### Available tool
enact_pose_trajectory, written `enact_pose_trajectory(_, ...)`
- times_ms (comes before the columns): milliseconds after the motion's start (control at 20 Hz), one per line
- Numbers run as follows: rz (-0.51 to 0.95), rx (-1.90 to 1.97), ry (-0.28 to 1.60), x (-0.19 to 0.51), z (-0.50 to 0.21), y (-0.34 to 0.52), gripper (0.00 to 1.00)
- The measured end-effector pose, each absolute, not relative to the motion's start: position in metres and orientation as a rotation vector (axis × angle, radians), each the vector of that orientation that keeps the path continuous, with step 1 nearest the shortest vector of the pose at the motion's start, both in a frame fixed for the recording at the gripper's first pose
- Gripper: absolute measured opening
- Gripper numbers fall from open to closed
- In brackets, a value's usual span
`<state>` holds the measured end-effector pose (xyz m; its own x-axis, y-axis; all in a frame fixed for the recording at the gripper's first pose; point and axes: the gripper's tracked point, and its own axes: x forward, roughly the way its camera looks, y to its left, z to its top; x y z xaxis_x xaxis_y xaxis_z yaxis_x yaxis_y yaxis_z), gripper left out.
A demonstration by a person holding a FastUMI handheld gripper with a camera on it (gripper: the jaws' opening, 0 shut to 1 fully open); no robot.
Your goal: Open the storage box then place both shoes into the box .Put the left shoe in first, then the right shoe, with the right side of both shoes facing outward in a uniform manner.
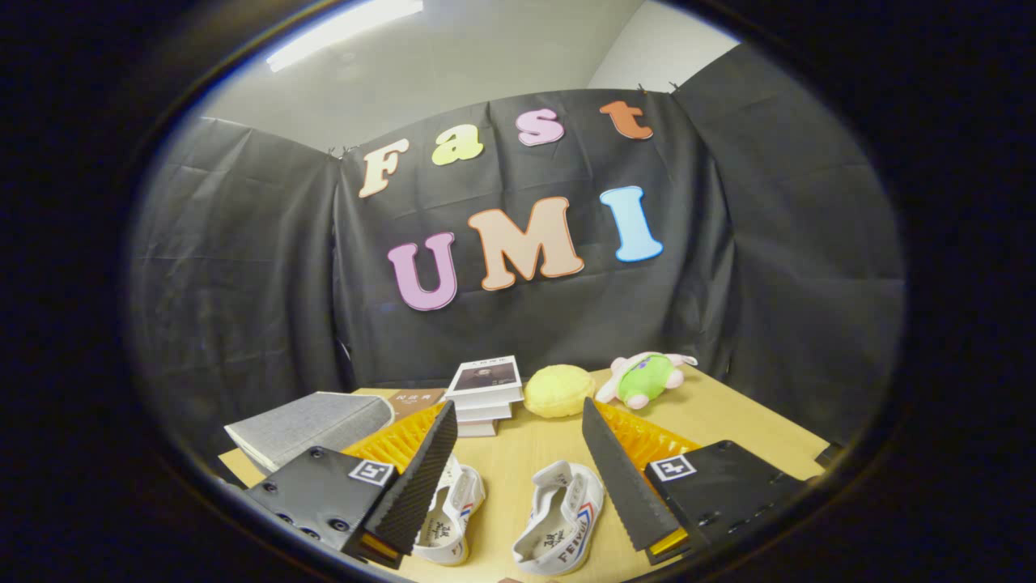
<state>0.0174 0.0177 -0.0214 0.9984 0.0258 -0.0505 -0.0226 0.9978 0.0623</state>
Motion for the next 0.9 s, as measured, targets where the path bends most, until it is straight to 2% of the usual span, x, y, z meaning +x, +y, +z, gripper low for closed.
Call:
enact_pose_trajectory(500,0.142,0.380,0.177,0.050,-0.066,0.067,0.98)
enact_pose_trajectory(900,0.345,0.669,0.368,0.051,-0.110,0.155,1.00)
